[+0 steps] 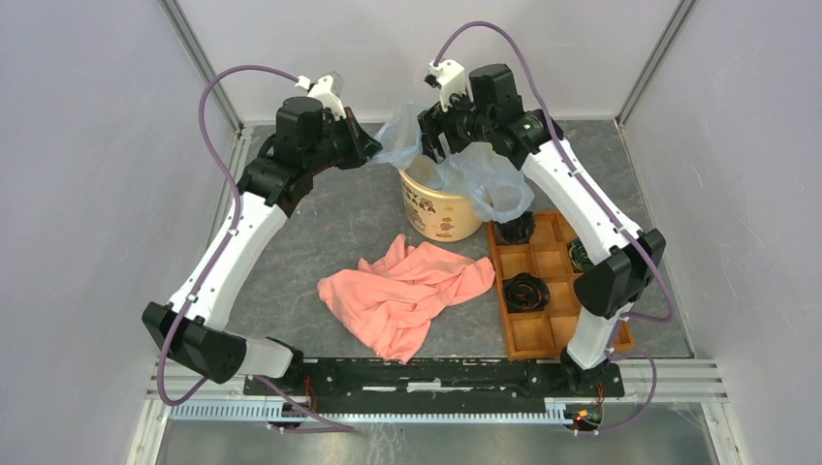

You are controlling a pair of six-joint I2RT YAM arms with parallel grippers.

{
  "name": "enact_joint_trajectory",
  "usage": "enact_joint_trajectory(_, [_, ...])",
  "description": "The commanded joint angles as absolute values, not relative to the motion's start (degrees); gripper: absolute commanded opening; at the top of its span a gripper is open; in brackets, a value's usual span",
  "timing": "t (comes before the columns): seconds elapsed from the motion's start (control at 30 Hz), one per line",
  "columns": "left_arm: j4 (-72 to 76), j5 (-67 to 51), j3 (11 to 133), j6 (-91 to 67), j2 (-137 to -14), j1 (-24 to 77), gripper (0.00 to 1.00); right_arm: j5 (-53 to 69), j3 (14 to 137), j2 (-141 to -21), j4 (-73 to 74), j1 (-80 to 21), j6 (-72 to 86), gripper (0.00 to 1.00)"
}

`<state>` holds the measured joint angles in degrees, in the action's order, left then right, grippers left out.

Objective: Put the trash bags into the trash bin

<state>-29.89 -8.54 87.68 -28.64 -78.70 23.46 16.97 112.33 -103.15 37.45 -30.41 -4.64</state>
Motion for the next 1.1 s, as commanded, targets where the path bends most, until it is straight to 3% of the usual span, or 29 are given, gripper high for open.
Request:
enact_joint_trajectory(0.0, [-27.4,-6.6,87.7,-28.6,-77.4,23.0,0.02,6.5,117.3,-100.2,44.4,-31.8,-5.9,0.89])
enact_joint_trajectory(0.1, [-27.2,-4.1,86.7,-29.6,-77.2,22.9,0.02,3.4,115.1,-95.2,45.4,-32.9,-6.4,0.98])
enact_joint_trajectory(0.3, [-25.3,-5.3,85.0,-32.3,-76.4,22.1,0.02,0.9,112.5,-86.8,48.9,-34.0,-7.1,0.98])
enact_joint_trajectory(0.53, [-25.4,-7.6,85.7,-32.3,-76.5,21.9,0.02,-1.3,97.0,-73.6,46.4,-39.1,-6.7,0.98])
enact_joint_trajectory(0.77, [-27.9,-10.1,88.8,-29.5,-77.6,21.9,0.02,-0.9,89.4,-68.8,40.5,-46.7,-3.3,0.98])
enact_joint_trajectory(0.83, [-29.4,-10.4,89.7,-28.1,-78.0,21.8,0.02,-5.6,87.8,-68.6,40.0,-49.9,-3.9,0.98])
enact_joint_trajectory(0.9, [-30.8,-11.2,90.7,-26.5,-78.2,21.8,0.02,-17.8,85.3,-68.3,38.9,-53.6,-5.5,0.98])
enact_joint_trajectory(1.07, [-33.4,-14.2,91.6,-21.0,-78.4,21.7,0.02,-37.0,78.9,-68.8,33.9,-54.5,-8.5,0.98])
